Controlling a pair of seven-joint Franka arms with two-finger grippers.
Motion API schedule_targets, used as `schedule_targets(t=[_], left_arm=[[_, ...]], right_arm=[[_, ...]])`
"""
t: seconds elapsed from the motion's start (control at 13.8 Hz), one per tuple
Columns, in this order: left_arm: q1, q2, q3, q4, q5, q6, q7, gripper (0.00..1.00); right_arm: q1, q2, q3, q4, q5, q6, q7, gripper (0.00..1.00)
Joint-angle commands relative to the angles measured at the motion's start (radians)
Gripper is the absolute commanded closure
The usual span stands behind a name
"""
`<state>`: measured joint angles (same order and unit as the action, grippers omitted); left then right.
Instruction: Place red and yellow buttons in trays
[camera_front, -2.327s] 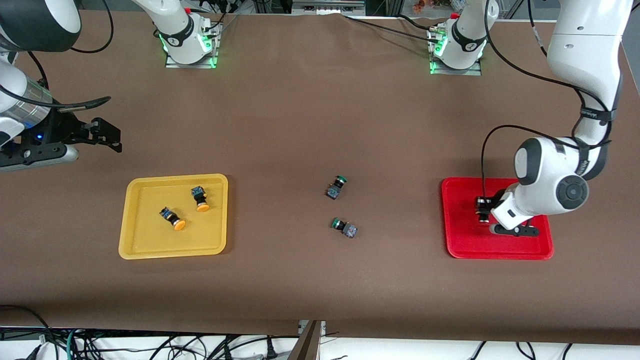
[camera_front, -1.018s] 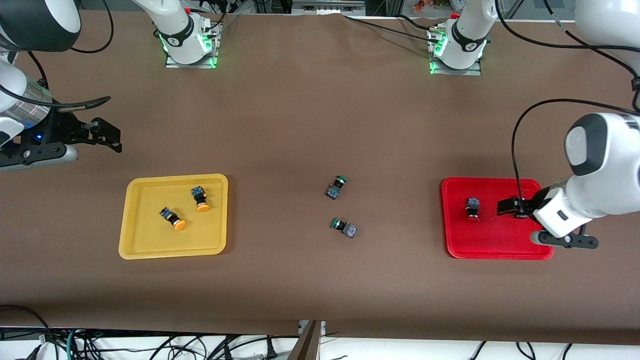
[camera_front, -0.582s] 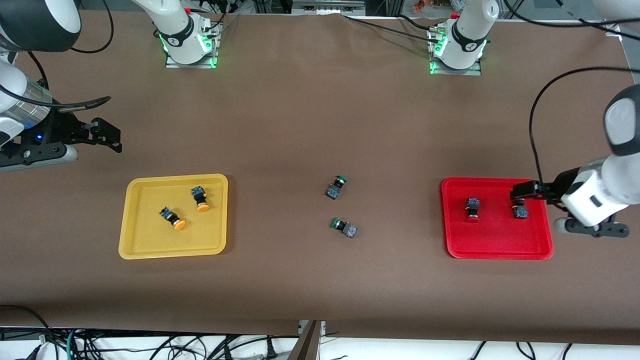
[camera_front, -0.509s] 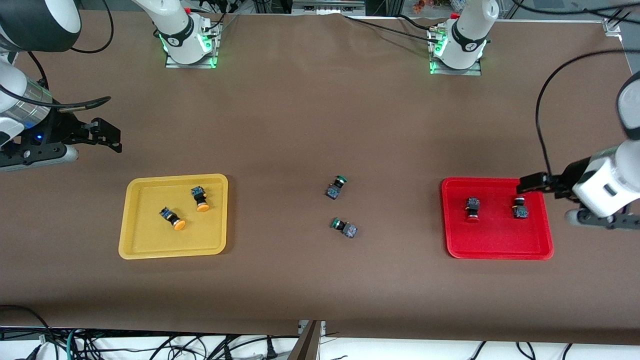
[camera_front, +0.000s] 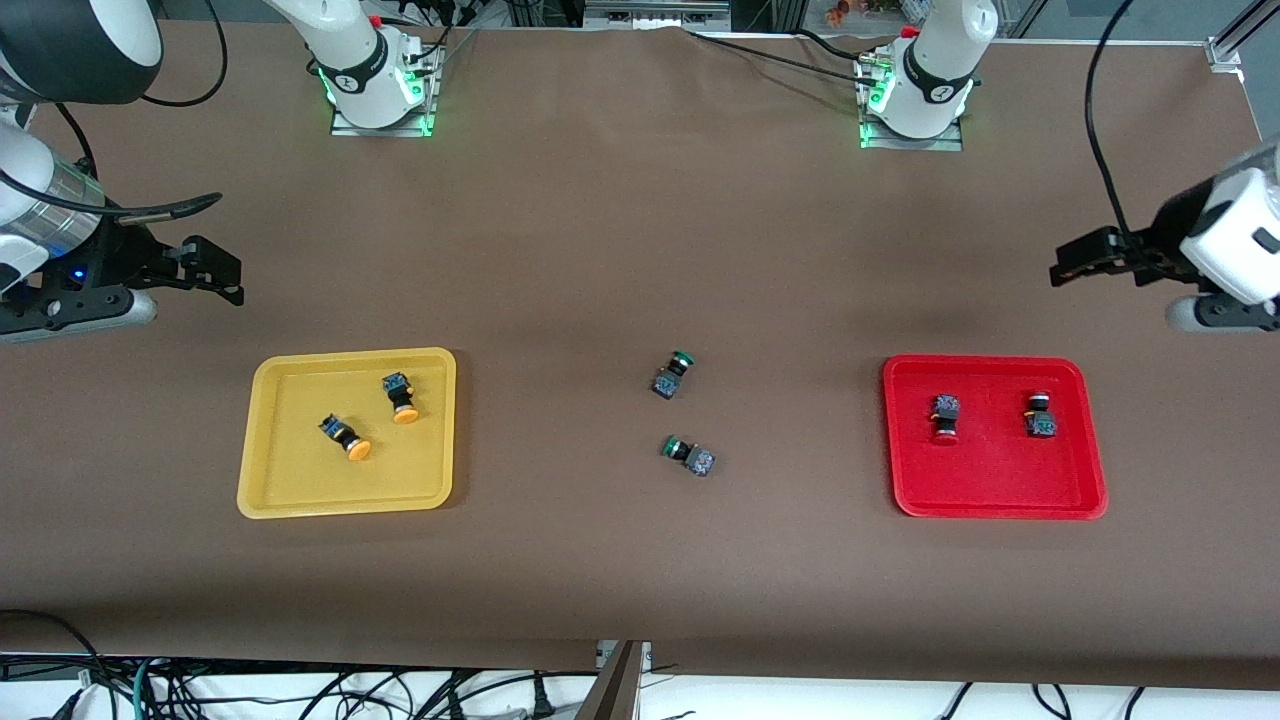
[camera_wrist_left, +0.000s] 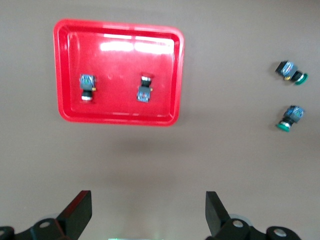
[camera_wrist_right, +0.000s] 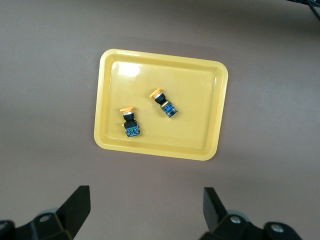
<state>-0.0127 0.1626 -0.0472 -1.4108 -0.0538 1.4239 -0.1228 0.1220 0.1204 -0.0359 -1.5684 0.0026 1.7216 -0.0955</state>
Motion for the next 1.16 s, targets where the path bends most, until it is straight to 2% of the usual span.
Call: schedule_targets(t=[0.0, 0.36, 0.58, 1.09], left_arm=[[-0.023, -0.049, 0.013, -0.091, 0.034, 0.033, -0.017, 0.0], [-0.013, -0.02, 0.004, -0.086, 0.037, 0.049, -0.009, 0.0], [-0.016, 0.001, 0.004, -0.04, 0.038, 0.047, -0.011, 0.0], [-0.013, 0.006, 0.007, -0.039, 0.051, 0.047, -0.011, 0.0]], right_arm=[[-0.008, 0.008, 0.008, 0.019, 0.002, -0.014, 0.008, 0.0], [-0.008, 0.011, 0.008, 0.021, 0.005, -0.004, 0.01, 0.0], [-0.005, 0.011, 0.008, 0.021, 0.005, -0.004, 0.01, 0.0], [-0.015, 0.016, 0.008, 0.021, 0.005, -0.001, 0.008, 0.0]])
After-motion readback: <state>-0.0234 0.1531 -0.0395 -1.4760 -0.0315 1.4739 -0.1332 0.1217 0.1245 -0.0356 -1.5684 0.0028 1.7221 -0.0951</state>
